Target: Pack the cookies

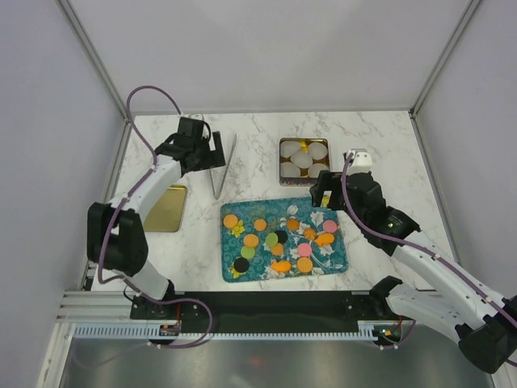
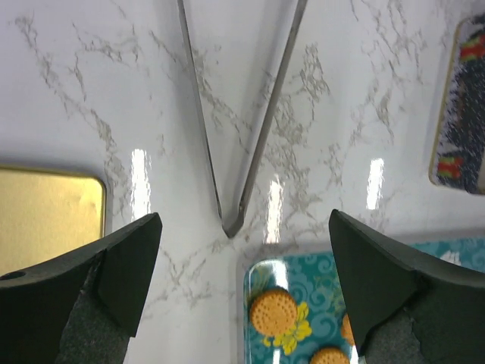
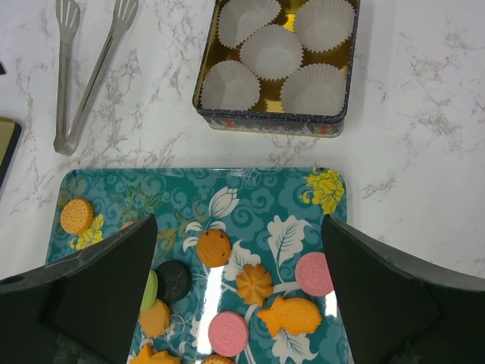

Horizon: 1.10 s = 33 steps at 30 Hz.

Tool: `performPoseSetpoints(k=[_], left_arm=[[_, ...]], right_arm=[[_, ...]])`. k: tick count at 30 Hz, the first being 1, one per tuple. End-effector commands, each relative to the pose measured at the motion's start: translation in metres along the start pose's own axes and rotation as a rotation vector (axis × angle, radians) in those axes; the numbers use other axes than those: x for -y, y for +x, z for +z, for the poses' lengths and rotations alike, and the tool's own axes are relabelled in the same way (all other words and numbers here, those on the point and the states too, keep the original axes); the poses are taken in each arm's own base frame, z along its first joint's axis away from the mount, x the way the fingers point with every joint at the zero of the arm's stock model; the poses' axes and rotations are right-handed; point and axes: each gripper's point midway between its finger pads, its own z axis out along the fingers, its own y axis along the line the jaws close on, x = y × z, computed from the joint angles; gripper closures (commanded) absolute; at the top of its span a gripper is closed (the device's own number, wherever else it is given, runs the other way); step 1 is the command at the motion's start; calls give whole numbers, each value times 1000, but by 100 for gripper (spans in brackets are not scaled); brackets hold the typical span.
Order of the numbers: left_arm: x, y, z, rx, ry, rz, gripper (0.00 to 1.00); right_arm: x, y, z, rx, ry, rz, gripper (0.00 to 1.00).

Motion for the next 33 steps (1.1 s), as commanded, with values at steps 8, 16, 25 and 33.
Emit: performPoseSetpoints(k=[8, 16, 25, 33], left_arm=[[-13, -16, 84, -61, -67, 84, 1], [-13, 2, 115, -104, -46, 136, 3], [-7, 10, 120, -103, -10, 143, 4], [-7, 23, 130, -137, -23, 140, 8]], right_arm=[[-25, -14, -12, -16, -114, 16, 2], [-27, -3, -12, -52, -131, 29, 2], [-24, 9, -6, -79, -115, 36, 2], [-26, 14, -4, -91, -127, 31, 2]])
